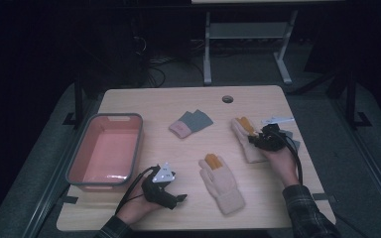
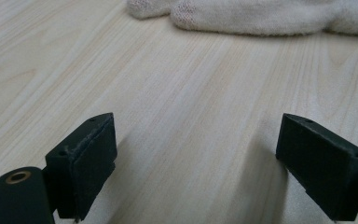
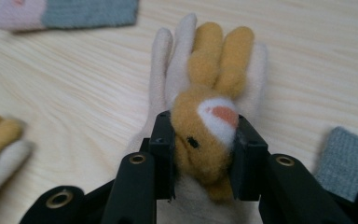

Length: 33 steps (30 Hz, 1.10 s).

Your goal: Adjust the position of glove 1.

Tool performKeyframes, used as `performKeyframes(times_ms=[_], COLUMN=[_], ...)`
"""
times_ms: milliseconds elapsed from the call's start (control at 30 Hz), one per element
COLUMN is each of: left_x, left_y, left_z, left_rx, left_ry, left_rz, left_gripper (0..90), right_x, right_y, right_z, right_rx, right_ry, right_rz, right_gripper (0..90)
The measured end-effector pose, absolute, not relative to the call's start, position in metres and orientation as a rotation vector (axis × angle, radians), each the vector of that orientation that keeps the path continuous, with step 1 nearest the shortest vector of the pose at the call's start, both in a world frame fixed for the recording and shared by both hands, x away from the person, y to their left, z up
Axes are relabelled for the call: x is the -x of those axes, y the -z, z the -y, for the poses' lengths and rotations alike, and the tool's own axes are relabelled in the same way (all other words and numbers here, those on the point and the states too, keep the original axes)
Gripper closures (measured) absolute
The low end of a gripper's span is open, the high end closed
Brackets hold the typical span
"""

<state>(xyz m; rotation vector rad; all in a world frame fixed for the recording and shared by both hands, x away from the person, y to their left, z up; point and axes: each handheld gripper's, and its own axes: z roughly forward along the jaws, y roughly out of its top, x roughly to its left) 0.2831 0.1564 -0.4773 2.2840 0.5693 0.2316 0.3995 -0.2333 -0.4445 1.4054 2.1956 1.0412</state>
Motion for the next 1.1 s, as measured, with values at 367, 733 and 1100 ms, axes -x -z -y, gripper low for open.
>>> performKeyframes(times_ms=[367, 733, 1100], left_x=[-0.283, -0.283, -0.283], left_y=[0.477, 0.477, 0.477], left_z=[-0.156, -0.156, -0.156], left_rx=[-2.285, -2.284, -2.281], left_ry=[-0.231, -0.232, -0.236], left_rz=[-0.569, -0.569, -0.568], left_gripper=[11.5, 11.5, 11.5], right_x=[-0.377, -0.338, -0.305], right_y=[0.422, 0.411, 0.409], right_z=[0.228, 0.212, 0.198], right_rx=[-1.364, -1.286, -1.236], right_ry=[-1.114, -1.133, -1.165], right_rz=[-2.209, -2.262, -2.332], right_gripper=[66.5, 66.4, 66.3])
